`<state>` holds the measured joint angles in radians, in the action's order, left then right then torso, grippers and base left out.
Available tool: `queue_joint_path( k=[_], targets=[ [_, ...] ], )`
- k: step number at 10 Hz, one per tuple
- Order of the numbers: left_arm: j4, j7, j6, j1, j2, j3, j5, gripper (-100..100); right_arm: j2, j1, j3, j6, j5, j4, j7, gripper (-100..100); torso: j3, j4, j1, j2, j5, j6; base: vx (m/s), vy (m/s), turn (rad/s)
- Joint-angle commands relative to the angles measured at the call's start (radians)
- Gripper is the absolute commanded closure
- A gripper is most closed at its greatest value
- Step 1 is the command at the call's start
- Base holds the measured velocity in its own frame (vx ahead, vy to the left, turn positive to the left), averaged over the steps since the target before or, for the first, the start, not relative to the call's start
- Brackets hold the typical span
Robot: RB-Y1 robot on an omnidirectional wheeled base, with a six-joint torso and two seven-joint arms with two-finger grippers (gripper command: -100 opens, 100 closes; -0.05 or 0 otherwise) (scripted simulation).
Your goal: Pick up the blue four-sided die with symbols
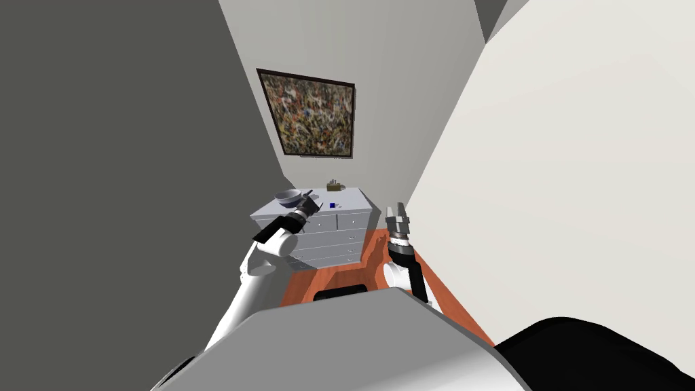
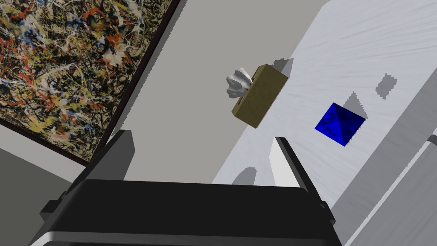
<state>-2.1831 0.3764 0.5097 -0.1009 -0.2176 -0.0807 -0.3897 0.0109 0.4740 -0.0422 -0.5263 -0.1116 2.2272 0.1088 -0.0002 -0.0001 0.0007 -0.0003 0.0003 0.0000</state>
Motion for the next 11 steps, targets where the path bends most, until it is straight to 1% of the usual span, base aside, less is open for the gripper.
queue_joint_path(
  k=[1,2,3,5,6,8,9,11],
  targets=[
    [0.008,0.013,0.05,-0.021,-0.006,-0.001,-0.013,-100,0.0,0.0,0.0,0.0,0.0,0.0,0.0,0,0.0,0.0,0.0,0.0,0.0,0.0,0.01,0.019,0.008],
    [0.008,0.013,0.067,-0.021,-0.006,-0.001,-0.013,-100,0.0,0.0,0.0,0.0,0.0,0.0,0.0,0,0.0,0.0,0.0,0.0,0.0,0.0,0.006,0.009,-0.004],
    [0.019,0.037,0.105,-0.067,-0.015,-0.004,-0.035,-100,0.0,0.0,0.0,0.0,0.0,0.0,0.0,0,0.0,0.0,0.0,0.0,0.0,0.0,0.013,0.017,0.02],
    [0.019,0.037,0.149,-0.067,-0.015,-0.004,-0.035,-100,0.0,0.0,0.0,0.0,0.0,0.0,0.0,0,0.0,0.0,0.0,-0.001,0.0,0.0,0.01,0.013,0.004],
    [0.031,0.062,0.181,-0.112,-0.024,-0.008,-0.057,-100,0.0,0.0,0.0,0.0,0.0,0.0,0.0,0,0.0,0.0,-0.001,0.0,0.0,0.0,0.01,0.012,0.013],
    [0.031,0.062,0.23,-0.112,-0.024,-0.008,-0.057,-100,0.0,0.0,0.0,0.0,0.0,0.0,0.0,0,0.0,0.0,0.0,0.0,0.0,0.0,0.011,0.01,0.003],
    [0.043,0.087,0.262,-0.157,-0.034,-0.012,-0.079,-100,0.0,0.0,0.0,0.0,0.0,0.0,0.0,0,0.0,0.0,-0.001,0.0,0.0,0.0,0.02,0.008,0.011],
    [0.043,0.087,0.311,-0.157,-0.034,-0.012,-0.079,-100,0.0,0.0,0.0,0.0,0.0,0.0,0.0,0,-0.001,0.0,-0.001,-0.001,0.0,0.0,0.016,0.005,0.0]
  ],
)
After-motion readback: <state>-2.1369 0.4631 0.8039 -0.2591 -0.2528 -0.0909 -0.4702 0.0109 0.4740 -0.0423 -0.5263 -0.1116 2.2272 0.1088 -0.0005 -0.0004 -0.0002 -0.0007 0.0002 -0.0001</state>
